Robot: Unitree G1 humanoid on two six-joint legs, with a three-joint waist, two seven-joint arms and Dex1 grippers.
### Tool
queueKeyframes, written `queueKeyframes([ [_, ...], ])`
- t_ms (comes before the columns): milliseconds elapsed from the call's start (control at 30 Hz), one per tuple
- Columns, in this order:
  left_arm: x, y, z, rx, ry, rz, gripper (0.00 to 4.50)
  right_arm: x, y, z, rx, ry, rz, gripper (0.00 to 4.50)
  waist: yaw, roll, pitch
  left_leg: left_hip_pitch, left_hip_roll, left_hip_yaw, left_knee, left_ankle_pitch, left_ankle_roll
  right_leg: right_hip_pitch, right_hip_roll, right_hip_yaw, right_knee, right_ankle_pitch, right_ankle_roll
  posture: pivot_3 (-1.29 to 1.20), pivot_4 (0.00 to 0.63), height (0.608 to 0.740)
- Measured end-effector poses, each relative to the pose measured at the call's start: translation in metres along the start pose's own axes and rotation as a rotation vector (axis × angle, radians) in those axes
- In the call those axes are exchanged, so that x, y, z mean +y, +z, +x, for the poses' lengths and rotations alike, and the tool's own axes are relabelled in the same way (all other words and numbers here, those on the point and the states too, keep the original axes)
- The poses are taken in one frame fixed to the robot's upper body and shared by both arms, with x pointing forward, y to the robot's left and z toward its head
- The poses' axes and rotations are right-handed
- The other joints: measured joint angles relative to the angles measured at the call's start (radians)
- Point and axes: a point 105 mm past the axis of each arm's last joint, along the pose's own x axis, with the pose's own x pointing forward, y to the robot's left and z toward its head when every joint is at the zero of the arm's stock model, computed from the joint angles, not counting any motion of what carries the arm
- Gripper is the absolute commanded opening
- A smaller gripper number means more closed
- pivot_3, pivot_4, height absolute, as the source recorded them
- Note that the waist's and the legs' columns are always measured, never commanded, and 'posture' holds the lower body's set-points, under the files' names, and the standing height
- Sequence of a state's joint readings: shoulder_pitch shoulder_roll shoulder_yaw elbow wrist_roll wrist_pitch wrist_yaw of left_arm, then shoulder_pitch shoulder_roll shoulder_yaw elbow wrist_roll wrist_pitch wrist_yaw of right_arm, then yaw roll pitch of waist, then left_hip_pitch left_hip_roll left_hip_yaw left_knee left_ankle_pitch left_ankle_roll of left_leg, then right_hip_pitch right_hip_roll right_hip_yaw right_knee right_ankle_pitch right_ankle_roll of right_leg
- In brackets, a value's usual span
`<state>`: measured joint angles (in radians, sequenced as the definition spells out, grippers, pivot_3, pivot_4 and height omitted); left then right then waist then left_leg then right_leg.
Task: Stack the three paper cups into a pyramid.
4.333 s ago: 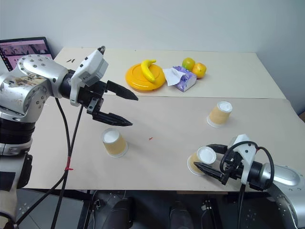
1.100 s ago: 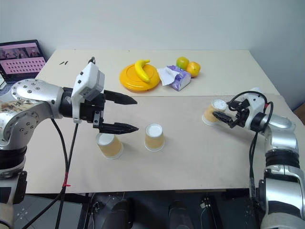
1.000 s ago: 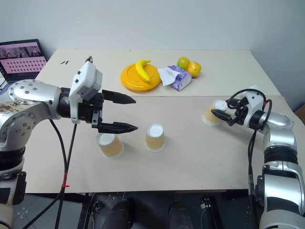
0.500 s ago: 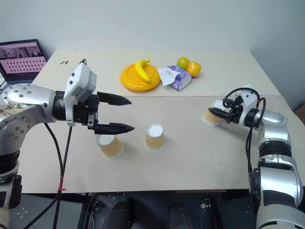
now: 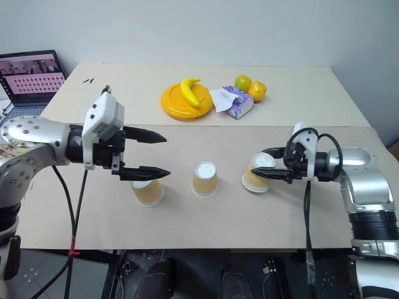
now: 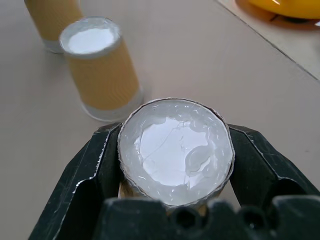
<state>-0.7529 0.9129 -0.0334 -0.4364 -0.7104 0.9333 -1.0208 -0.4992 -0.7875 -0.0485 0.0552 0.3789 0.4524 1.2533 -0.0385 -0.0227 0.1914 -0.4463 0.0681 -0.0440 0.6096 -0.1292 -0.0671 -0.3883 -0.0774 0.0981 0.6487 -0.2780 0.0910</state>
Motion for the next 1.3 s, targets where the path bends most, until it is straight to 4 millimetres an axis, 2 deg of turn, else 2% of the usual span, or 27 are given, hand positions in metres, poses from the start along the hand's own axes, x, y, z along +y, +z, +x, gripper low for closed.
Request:
queueKeyframes([
  [233, 0.004, -0.005, 0.003, 0.017, 0.011, -0.006, 4.50, 0.011, -0.006, 0.023, -0.020, 0.040, 0.037, 2.93, -0.003, 0.000, 0.000, 0.000, 0.000, 0.000, 0.000, 0.000, 0.000, 0.000, 0.000, 0.000, 0.000, 0.000, 0.000, 0.00, 0.150, 0.732],
  [1000, 0.006, -0.004, 0.001, 0.023, 0.036, -0.008, 4.50, 0.017, 0.002, 0.047, -0.058, 0.088, 0.022, 2.93, -0.005, 0.000, 0.000, 0.000, 0.000, 0.000, 0.000, 0.000, 0.000, 0.000, 0.000, 0.000, 0.000, 0.000, 0.000, 0.00, 0.150, 0.732],
  [1067, 0.006, -0.004, 0.001, 0.023, 0.036, -0.008, 4.50, 0.016, 0.002, 0.049, -0.063, 0.087, 0.023, 3.77, -0.004, 0.000, 0.000, 0.000, 0.000, 0.000, 0.000, 0.000, 0.000, 0.000, 0.000, 0.000, 0.000, 0.000, 0.000, 0.00, 0.150, 0.732],
  [1100, 0.006, -0.004, 0.001, 0.023, 0.036, -0.008, 4.50, 0.015, 0.003, 0.051, -0.071, 0.086, 0.023, 3.85, -0.004, 0.000, 0.000, 0.000, 0.000, 0.000, 0.000, 0.000, 0.000, 0.000, 0.000, 0.000, 0.000, 0.000, 0.000, 0.00, 0.150, 0.732],
  [1167, 0.006, -0.004, 0.001, 0.023, 0.036, -0.008, 4.50, 0.015, 0.002, 0.055, -0.073, 0.085, 0.027, 4.43, -0.004, 0.000, 0.000, 0.000, 0.000, 0.000, 0.000, 0.000, 0.000, 0.000, 0.000, 0.000, 0.000, 0.000, 0.000, 0.00, 0.150, 0.732],
  [1300, 0.006, -0.004, 0.001, 0.023, 0.035, -0.009, 4.50, 0.014, 0.003, 0.056, -0.074, 0.080, 0.015, 4.43, -0.004, 0.000, 0.000, 0.000, 0.000, 0.000, 0.000, 0.000, 0.000, 0.000, 0.000, 0.000, 0.000, 0.000, 0.000, 0.00, 0.150, 0.732],
])
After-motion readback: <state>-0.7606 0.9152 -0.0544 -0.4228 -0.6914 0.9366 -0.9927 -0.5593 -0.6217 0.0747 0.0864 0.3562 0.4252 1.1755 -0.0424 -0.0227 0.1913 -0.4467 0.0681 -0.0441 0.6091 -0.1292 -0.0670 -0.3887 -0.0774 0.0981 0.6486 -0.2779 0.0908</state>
